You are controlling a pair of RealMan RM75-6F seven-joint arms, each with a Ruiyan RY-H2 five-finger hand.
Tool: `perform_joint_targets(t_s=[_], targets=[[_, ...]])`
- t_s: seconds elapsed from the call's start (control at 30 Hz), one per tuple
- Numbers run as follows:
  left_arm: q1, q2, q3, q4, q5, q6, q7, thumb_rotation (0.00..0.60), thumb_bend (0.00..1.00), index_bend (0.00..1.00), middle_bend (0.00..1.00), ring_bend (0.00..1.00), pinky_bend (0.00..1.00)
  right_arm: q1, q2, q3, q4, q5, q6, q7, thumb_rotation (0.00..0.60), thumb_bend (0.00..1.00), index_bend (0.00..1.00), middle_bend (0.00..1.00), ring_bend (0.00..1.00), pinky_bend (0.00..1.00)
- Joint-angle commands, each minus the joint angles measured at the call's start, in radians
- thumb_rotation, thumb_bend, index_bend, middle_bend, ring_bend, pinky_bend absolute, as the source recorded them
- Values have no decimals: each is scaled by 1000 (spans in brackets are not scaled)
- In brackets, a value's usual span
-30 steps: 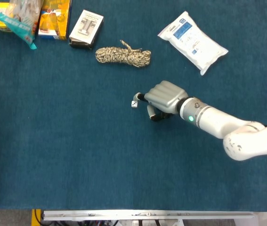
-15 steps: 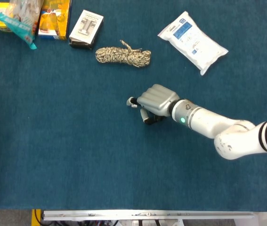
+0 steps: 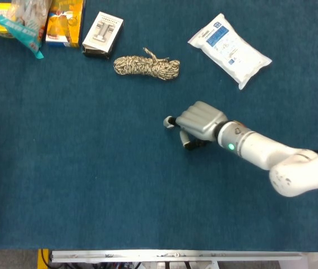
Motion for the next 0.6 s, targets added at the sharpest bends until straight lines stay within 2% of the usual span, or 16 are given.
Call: perform_joint_targets(t_s=[0.03, 0.17, 0.3, 0.6], targets=[[0, 0, 0, 0, -1, -1, 1, 600, 265, 68, 122, 75, 14, -14, 42, -26, -46, 13, 37, -19, 298, 776, 176, 1000, 1000, 1000], [-1, -1, -1, 0, 1, 0, 3, 600, 265, 68, 122, 75, 14, -32, 81, -45, -86, 20, 75, -31, 300, 775, 175, 1000, 1000, 1000], [-3, -3, -1, -2, 4, -1, 7, 600, 264, 68, 122, 75, 14, -56, 96, -37, -109, -8, 100, -22, 298, 773, 176, 1000, 1000, 1000], [2, -1, -1, -4, 0, 4, 4, 600, 265, 68, 122, 76, 15, -61, 50, 1, -69, -40, 60, -13, 299, 771, 176, 1000, 1000, 1000]])
